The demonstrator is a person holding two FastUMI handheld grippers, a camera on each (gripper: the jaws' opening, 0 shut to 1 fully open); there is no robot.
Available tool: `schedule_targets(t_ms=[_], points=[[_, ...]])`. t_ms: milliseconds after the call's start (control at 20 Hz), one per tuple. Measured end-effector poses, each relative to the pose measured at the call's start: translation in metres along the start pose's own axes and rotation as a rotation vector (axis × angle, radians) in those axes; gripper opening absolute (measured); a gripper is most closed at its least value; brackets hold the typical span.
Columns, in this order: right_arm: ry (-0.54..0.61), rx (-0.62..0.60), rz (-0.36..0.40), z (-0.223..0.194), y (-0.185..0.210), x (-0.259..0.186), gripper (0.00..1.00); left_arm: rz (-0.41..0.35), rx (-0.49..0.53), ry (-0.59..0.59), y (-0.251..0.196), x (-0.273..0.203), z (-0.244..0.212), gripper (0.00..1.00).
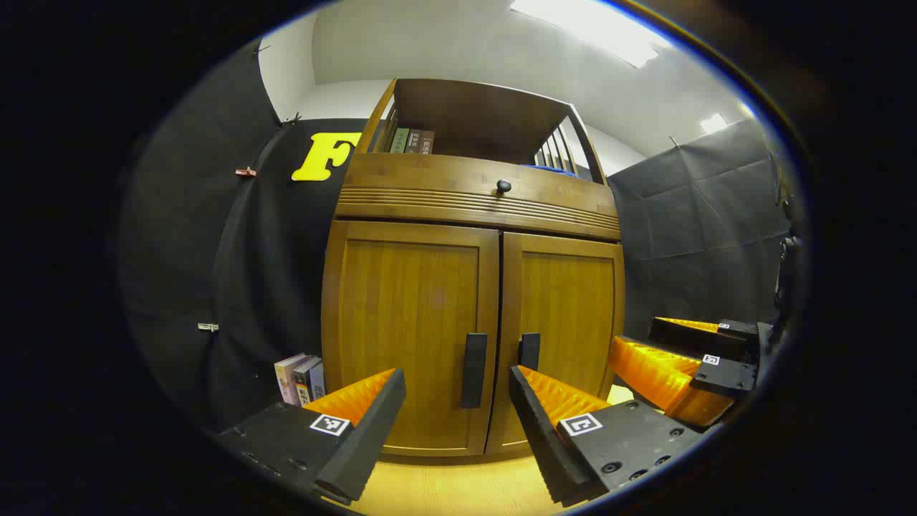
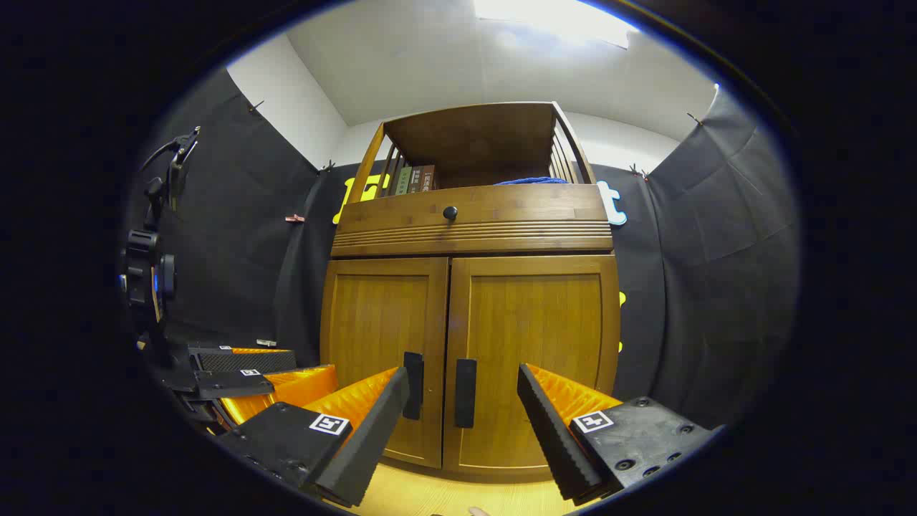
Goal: Open the right door of the double-door shoe cabinet with the right hand, and open the left door with the left hand.
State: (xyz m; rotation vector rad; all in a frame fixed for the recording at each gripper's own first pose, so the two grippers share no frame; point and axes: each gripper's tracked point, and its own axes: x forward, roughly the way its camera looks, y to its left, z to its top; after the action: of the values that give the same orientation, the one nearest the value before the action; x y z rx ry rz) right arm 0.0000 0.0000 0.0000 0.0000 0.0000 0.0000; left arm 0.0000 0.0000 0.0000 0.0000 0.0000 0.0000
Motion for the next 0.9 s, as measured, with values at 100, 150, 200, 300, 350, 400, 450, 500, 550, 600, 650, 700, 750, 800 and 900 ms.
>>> schedule_targets(t_ms=[100, 150, 200, 300, 350, 400, 450, 500, 550, 600, 650, 700, 750, 800, 900], points=[[0.001, 0.004, 0.004, 0.0009, 0.0007, -0.0003, 0.97, 0.001, -0.002, 0.0, 0.0008, 0.0009, -0.0011, 0.91], [0.0, 0.002, 0.003, 0.0012, 0.0008, -0.0004, 0.97, 0.002, -0.002, 0.001, 0.0013, 0.0012, -0.0009, 0.91], [-0.001, 0.0, 0.001, 0.0011, 0.0007, -0.0002, 0.95, 0.005, -0.001, 0.001, 0.0018, 0.0003, -0.0015, 0.94], [0.001, 0.0, 0.006, 0.0006, 0.0022, -0.0011, 0.97, 0.007, 0.001, 0.001, 0.0024, 0.0006, -0.0018, 0.94], [0.002, 0.001, 0.011, 0.0004, 0.004, -0.0013, 0.95, 0.007, 0.0, 0.001, 0.0022, 0.0009, -0.0014, 0.94], [0.001, 0.0, 0.013, 0.0009, 0.0054, -0.0014, 0.97, 0.006, 0.0, 0.001, 0.002, 0.0008, -0.0022, 0.94], [-0.002, -0.002, 0.012, 0.0016, 0.0046, -0.002, 0.97, 0.005, 0.0, 0.001, 0.002, 0.0007, -0.0016, 0.94], [-0.005, -0.005, 0.01, 0.0022, 0.0041, -0.0015, 0.97, 0.004, 0.0, 0.0, 0.0022, 0.0006, -0.0016, 0.94], [-0.006, -0.007, 0.009, 0.0021, 0.0043, -0.0017, 0.97, 0.005, 0.0, -0.002, 0.003, 0.0008, -0.0006, 0.95], [-0.006, -0.007, 0.01, 0.002, 0.0045, -0.0018, 0.97, 0.006, 0.0, -0.004, 0.0039, 0.0009, -0.0011, 0.94], [-0.003, -0.006, 0.011, 0.0013, 0.0049, -0.0016, 0.97, 0.007, -0.001, -0.006, 0.0045, 0.0011, -0.0004, 0.91], [0.0, -0.005, 0.01, 0.0004, 0.0048, -0.001, 0.97, 0.008, 0.0, -0.007, 0.0053, 0.0011, -0.0006, 0.95], [0.004, -0.005, 0.008, -0.0001, 0.0039, -0.0006, 0.97, 0.009, -0.001, -0.009, 0.0057, 0.0017, -0.0002, 0.95], [0.008, -0.005, 0.006, -0.0009, 0.0033, 0.0003, 0.97, 0.008, -0.002, -0.01, 0.0071, 0.0015, 0.0, 0.91], [0.015, -0.006, 0.005, -0.0036, 0.0026, 0.002, 0.97, 0.006, -0.002, -0.01, 0.0066, 0.0013, -0.0004, 0.95]])
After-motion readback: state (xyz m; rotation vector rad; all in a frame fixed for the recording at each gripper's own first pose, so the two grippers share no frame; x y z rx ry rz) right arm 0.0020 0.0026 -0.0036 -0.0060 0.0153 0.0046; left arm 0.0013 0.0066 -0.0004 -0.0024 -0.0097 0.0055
